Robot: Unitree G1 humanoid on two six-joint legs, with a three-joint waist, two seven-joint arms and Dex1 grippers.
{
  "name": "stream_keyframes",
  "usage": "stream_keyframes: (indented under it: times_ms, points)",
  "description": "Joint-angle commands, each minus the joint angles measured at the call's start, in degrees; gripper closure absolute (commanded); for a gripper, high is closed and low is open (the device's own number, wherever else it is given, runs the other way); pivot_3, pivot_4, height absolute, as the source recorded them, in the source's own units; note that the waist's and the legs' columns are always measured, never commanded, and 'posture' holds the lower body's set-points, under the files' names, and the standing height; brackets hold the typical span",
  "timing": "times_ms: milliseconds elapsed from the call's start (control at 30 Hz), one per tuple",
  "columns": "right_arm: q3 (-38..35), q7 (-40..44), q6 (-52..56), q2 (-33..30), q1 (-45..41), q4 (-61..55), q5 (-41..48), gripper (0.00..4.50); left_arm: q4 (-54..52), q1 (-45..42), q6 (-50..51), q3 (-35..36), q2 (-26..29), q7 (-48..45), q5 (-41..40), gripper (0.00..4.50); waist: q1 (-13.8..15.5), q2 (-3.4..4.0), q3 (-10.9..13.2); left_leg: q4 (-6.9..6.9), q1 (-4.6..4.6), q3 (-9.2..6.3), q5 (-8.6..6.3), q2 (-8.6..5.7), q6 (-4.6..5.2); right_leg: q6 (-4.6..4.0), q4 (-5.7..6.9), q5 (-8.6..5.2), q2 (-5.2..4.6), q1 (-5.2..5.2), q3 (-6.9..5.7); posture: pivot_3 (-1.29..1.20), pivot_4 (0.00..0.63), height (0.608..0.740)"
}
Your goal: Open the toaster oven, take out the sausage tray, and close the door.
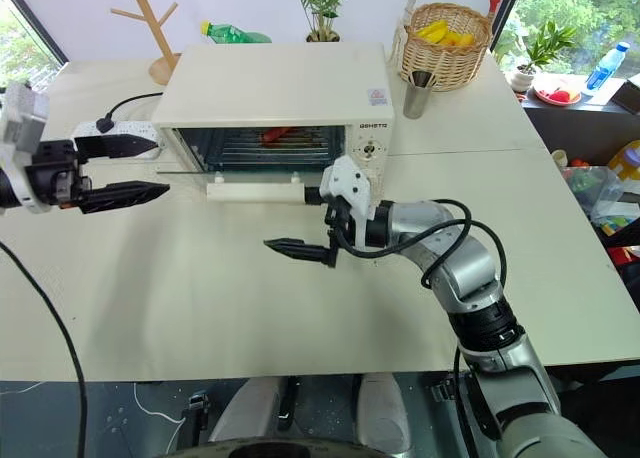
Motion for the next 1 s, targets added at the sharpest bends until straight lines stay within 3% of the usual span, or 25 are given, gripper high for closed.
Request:
stream_keyframes:
  times_ms: [33,100,200,433,700,1000]
  points:
    - [0.49,1.31,-1.48,-0.01,0.66,-3.61,0.85,0.0,1.77,-3.83,-0.47,-1.62,-0.95,0.07,0.92,0.05,-0.03,0.0,0.0,0.0,0.0,0.0,0.0,0.0,0.0,0.01,0.0,0.0,0.0,0.0,0.0,0.0,0.15,0.74]
    - [0.88,1.23,-2.12,-0.15,1.55,-3.33,0.18,0.0,3.33,-6.02,-0.85,-3.49,-2.36,0.0,1.9,0.05,-0.04,0.0,0.0,0.02,0.0,0.01,0.0,0.0,0.0,0.02,0.02,0.01,0.0,0.0,0.01,0.0,0.15,0.74]
    - [1.13,1.01,-2.81,-0.43,3.06,-3.26,-0.32,0.0,5.76,-8.54,-2.46,-6.68,-4.7,-0.08,4.41,0.91,0.09,-0.04,-0.03,0.01,0.01,0.0,0.0,0.0,0.0,0.02,0.02,0.01,0.01,0.02,0.0,0.0,0.15,0.74]
    - [0.81,0.06,-2.5,-0.61,4.97,-4.65,-0.22,0.0,9.05,-10.76,-5.36,-10.22,-8.15,-0.78,8.46,4.45,0.08,-0.08,-0.05,0.04,0.0,0.01,0.01,-0.03,-0.01,0.05,0.02,0.03,-0.01,0.03,0.01,0.0,0.15,0.74]
    - [0.04,-1.74,-2.04,-1.74,6.29,-6.2,-0.55,0.0,9.4,-8.97,-9.06,-12.45,-8.89,-2.66,12.3,4.45,0.24,-0.08,-0.05,0.04,0.0,0.0,0.02,-0.03,-0.02,0.05,0.0,0.03,-0.02,0.04,0.01,0.0,0.15,0.74]
    - [-5.36,-3.82,2.03,-10.55,14.0,-15.64,1.38,0.0,8.98,-6.75,-9.55,-13.41,-10.4,-3.17,13.46,4.45,0.19,-0.12,-0.06,0.08,-0.02,0.0,0.01,-0.17,-0.01,0.14,-0.04,0.07,-0.16,0.1,0.02,0.0,0.15,0.74]
